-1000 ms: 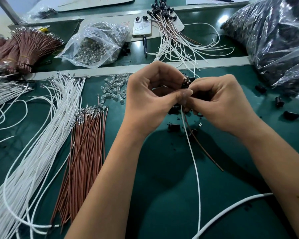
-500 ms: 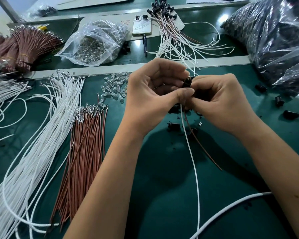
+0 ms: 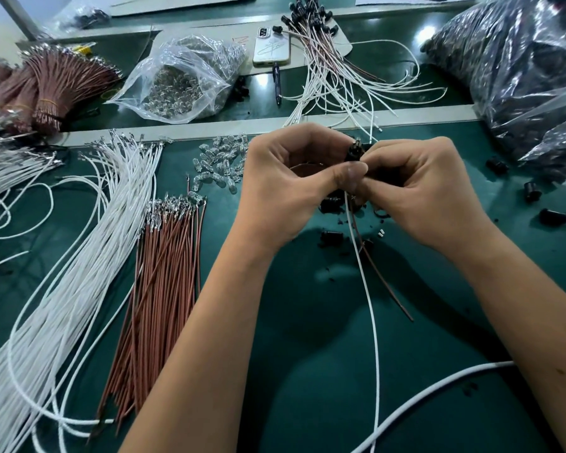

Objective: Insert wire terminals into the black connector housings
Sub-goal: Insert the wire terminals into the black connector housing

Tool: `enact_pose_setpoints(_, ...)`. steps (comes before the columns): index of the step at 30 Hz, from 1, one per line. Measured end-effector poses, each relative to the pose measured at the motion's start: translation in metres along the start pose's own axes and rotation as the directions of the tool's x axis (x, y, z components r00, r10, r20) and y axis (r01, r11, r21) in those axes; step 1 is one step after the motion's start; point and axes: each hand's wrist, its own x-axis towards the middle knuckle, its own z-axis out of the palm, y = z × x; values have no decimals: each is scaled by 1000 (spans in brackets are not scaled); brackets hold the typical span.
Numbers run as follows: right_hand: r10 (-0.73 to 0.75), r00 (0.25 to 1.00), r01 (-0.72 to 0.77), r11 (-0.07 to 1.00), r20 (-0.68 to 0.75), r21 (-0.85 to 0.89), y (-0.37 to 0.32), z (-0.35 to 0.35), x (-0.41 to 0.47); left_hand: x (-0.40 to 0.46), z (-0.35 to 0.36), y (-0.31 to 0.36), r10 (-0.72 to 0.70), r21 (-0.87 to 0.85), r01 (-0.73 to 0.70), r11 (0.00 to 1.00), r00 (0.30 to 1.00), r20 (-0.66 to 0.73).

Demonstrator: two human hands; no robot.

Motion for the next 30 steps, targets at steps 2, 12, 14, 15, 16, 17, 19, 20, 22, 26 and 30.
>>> enact_pose_setpoints(2,3,1000,-3,1000,-7,7,0,1,0,1,0,-1,3,6,-3,1000,1000,-15)
enact_pose_setpoints(12,-33,998,32,999,52,25,0,1,0,1,-3,-2,13,26,-12,1000,999,-36)
enact_pose_setpoints(14,-41,998,39,999,55,24,0,2,0,1,-3,-2,13,12,-12,1000,999,-35)
enact_pose_setpoints(15,-48,997,47,999,58,23,0,2,0,2,-3,-2,15,3,-15,1000,999,-32)
enact_pose_setpoints(16,-54,997,53,998,60,20,-1,2,0,2,-3,-3,18,-6,-19,1000,999,-28)
enact_pose_setpoints(17,-61,996,60,998,60,15,-1,2,0,2,-3,-3,21,-19,-22,1000,999,-25)
enact_pose_setpoints(19,-71,996,70,998,57,6,-1,3,1,1,-3,-3,24,-39,-25,999,1000,-20)
enact_pose_setpoints(20,-74,996,73,997,56,4,-1,3,1,1,-2,-3,26,-45,-27,999,999,-19)
enact_pose_setpoints(22,-79,995,79,997,56,4,-1,4,0,1,-2,-3,35,-54,-36,998,999,-17)
enact_pose_setpoints(26,-95,994,95,995,51,10,-1,4,0,1,-2,-2,48,-63,-49,997,999,-18)
enact_pose_setpoints(30,-110,994,110,994,22,22,-1,5,0,0,0,0,70,-98,-70,993,998,-12)
